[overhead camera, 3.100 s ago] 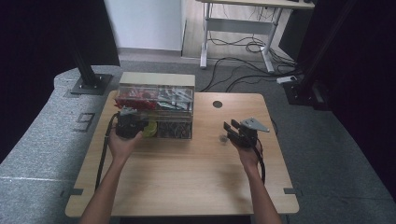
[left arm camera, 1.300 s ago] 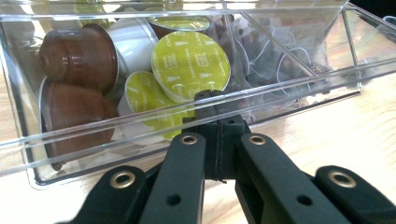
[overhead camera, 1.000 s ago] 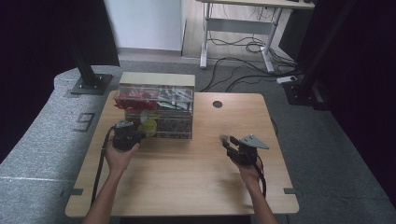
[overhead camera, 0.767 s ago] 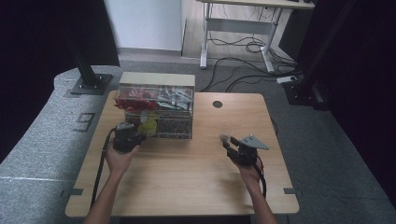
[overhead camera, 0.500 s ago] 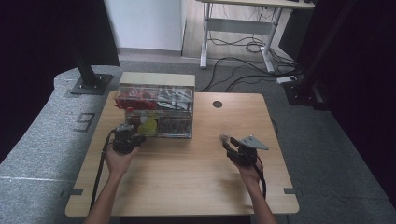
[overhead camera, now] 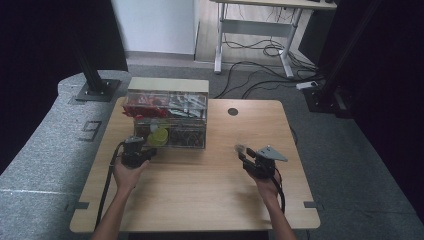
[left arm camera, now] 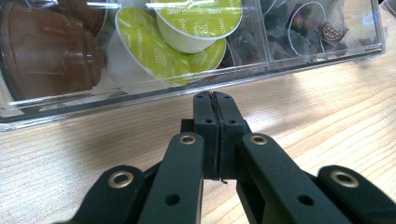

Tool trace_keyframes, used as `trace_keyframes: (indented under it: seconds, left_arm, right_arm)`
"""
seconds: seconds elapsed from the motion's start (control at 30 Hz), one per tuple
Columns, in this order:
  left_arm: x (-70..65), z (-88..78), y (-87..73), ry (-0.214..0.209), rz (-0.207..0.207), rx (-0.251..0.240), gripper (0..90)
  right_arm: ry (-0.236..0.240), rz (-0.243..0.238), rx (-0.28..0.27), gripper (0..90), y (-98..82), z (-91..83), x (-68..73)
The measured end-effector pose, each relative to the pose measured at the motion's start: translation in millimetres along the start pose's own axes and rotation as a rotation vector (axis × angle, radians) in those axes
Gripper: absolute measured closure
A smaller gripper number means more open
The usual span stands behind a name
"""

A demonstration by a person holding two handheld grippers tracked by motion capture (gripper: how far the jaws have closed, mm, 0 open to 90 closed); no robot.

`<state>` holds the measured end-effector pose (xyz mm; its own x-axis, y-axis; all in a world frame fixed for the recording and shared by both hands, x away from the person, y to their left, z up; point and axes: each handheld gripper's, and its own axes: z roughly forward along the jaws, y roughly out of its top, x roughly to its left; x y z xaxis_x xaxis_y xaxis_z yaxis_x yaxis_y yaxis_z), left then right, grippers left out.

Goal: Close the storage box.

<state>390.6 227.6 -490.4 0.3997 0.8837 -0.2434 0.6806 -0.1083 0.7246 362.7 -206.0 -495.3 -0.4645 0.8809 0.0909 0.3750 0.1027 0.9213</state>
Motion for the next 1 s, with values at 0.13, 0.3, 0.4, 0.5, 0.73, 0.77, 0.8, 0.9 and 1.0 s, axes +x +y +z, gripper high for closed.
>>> trace_keyframes:
  seconds: [0.13, 0.3, 0.4, 0.5, 0.73, 0.77, 0.8, 0.9, 1.0]
  left_arm:
    - [-2.7, -1.5, -2.2, -0.005, 0.009, -0.006, 88.8]
    - [-0.9, -5.0, -7.3, -0.022, 0.006, -0.024, 82.5]
    - [-1.5, -9.7, -12.8, -0.002, -0.004, -0.068, 77.6]
    - [-4.3, -12.1, -18.7, -0.016, 0.023, -0.076, 70.5]
    - [-10.1, -19.6, -36.3, -0.008, 0.047, -0.117, 59.9]
    - [-11.3, -19.9, -39.2, -0.003, 0.051, -0.115, 57.4]
    - [-12.5, -19.8, -41.9, -0.001, 0.060, -0.107, 56.2]
    - [-16.1, -20.0, -49.7, -0.004, 0.080, -0.092, 53.5]
    - [-18.7, -21.8, -56.7, -0.013, 0.097, -0.087, 51.1]
  right_arm:
    - [0.001, 0.000, 0.001, 58.2, -0.7, -0.4, 0.5]
    - [0.007, -0.002, 0.003, 58.0, -1.0, -2.6, 1.4]
    - [0.018, -0.004, 0.004, 57.6, -2.4, -6.3, 1.9]
    - [0.029, -0.017, 0.008, 56.7, -4.3, -11.3, 2.8]
    - [0.048, -0.035, -0.002, 54.5, -7.7, -27.6, 2.6]
    - [0.049, -0.038, -0.001, 54.2, -9.6, -30.5, 2.4]
    - [0.050, -0.037, 0.002, 54.1, -11.9, -32.6, 2.3]
    - [0.050, -0.045, 0.020, 53.4, -20.8, -37.5, 1.9]
    - [0.042, -0.046, 0.041, 52.0, -32.0, -44.0, -1.2]
